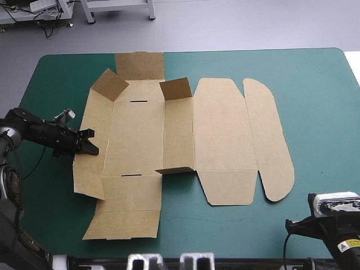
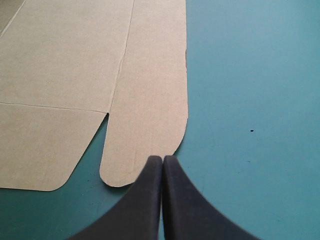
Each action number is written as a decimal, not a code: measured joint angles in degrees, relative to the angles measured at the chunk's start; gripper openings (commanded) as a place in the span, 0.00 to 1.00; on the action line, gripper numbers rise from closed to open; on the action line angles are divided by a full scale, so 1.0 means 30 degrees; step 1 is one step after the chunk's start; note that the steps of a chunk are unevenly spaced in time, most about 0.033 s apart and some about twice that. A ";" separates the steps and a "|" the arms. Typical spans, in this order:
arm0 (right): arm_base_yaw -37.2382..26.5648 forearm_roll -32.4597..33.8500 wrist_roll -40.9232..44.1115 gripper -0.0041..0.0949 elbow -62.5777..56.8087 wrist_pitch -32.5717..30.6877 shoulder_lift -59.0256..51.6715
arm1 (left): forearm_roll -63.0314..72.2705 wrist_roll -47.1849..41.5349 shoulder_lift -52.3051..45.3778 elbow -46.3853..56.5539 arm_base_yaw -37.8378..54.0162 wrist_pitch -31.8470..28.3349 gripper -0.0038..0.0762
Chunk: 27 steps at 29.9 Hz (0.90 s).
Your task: Fold the box
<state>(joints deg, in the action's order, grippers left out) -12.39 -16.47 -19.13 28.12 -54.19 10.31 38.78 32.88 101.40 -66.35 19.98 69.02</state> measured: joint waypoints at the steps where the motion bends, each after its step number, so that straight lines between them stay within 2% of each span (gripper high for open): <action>1: 0.0000 0.0000 0.0000 0.03 0.0000 0.0000 0.0000 | 0.0025 -0.0043 0.0000 0.0000 0.0003 0.0006 0.04; 4: 0.0000 0.0000 0.0000 0.03 0.0000 -0.0020 0.0000 | -0.0295 -0.0061 0.0000 -0.0271 -0.0156 0.0080 0.04; 10: 0.0000 0.0000 0.0000 0.03 0.0000 -0.0310 0.0000 | -0.3699 -0.0015 -0.0518 -0.2462 -0.1554 0.0017 0.04; 21: 0.0000 -0.0080 0.0000 0.03 0.0000 -0.0733 0.0000 | -0.6522 0.2281 -0.0813 -0.6781 -0.5610 0.0276 0.04; 27: 0.0000 -0.0080 0.0000 0.03 0.0000 -0.0742 0.0000 | -0.8475 0.3178 -0.0813 -0.8347 -0.7993 -0.1062 0.04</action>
<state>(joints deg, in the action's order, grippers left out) -12.39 -16.71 -19.13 28.12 -56.41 10.31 13.36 42.41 98.96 -91.39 -4.00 65.84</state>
